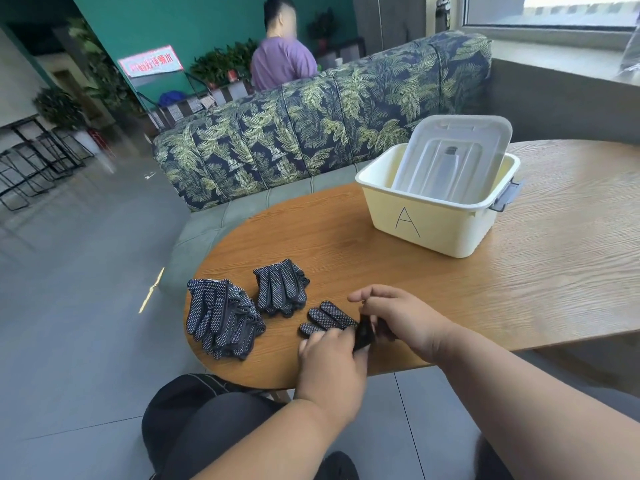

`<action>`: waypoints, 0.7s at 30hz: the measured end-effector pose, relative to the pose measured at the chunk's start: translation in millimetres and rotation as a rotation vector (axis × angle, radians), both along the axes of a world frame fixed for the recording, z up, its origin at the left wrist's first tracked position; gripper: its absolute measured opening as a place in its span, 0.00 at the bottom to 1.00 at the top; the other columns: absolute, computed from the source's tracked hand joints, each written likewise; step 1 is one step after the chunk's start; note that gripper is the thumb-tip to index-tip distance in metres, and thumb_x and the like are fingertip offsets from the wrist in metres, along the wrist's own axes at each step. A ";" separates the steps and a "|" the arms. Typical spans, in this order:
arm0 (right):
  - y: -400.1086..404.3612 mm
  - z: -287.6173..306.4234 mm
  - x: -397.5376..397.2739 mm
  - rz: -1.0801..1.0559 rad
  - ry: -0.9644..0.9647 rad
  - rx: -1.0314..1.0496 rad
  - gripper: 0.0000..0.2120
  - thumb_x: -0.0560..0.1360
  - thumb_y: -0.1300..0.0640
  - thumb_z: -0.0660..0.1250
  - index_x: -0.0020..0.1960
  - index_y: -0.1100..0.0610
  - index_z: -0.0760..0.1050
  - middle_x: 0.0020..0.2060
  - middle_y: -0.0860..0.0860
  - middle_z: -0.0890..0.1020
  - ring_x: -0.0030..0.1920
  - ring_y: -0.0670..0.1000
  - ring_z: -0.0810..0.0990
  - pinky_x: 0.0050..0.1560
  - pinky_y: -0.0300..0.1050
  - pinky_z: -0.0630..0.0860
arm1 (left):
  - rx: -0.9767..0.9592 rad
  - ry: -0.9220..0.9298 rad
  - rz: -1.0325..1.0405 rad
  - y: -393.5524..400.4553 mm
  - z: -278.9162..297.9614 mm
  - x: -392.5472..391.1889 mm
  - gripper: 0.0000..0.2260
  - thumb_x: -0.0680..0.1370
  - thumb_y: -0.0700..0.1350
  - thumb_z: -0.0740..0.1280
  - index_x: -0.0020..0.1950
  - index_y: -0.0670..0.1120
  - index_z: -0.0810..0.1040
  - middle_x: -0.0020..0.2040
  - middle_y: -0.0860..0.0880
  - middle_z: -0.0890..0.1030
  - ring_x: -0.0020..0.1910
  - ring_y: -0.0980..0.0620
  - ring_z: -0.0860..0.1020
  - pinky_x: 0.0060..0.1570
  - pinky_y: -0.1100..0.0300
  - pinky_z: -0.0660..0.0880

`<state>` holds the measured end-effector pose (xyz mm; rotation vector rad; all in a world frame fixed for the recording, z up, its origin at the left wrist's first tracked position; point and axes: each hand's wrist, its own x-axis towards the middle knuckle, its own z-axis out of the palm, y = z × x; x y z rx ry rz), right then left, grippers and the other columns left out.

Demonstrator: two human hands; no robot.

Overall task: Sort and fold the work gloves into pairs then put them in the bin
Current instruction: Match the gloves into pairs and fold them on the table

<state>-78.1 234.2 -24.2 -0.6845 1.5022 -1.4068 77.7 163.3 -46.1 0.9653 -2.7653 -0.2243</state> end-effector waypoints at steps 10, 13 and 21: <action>-0.8 -10.0 -3.6 -0.027 0.447 0.004 0.12 0.74 0.60 0.66 0.52 0.47 0.82 0.35 0.43 0.75 0.33 0.45 0.71 0.40 0.44 0.72 | 0.692 0.272 0.247 -37.9 20.2 14.5 0.21 0.83 0.59 0.63 0.37 0.46 0.73 0.28 0.57 0.71 0.33 0.52 0.69 0.37 0.53 0.66; -0.6 -20.8 -2.0 0.058 0.762 0.072 0.13 0.72 0.56 0.69 0.54 0.42 0.81 0.46 0.43 0.77 0.44 0.43 0.77 0.52 0.42 0.75 | 0.807 0.288 0.261 -50.2 15.0 10.2 0.23 0.79 0.63 0.65 0.42 0.43 0.80 0.35 0.51 0.78 0.37 0.50 0.75 0.41 0.54 0.69; -1.1 -20.8 -3.7 0.148 0.811 0.093 0.20 0.69 0.53 0.71 0.60 0.41 0.79 0.50 0.44 0.77 0.51 0.43 0.77 0.58 0.41 0.75 | 0.961 0.284 0.255 -53.5 22.1 3.1 0.15 0.85 0.53 0.62 0.52 0.44 0.82 0.51 0.45 0.86 0.52 0.48 0.83 0.46 0.58 0.74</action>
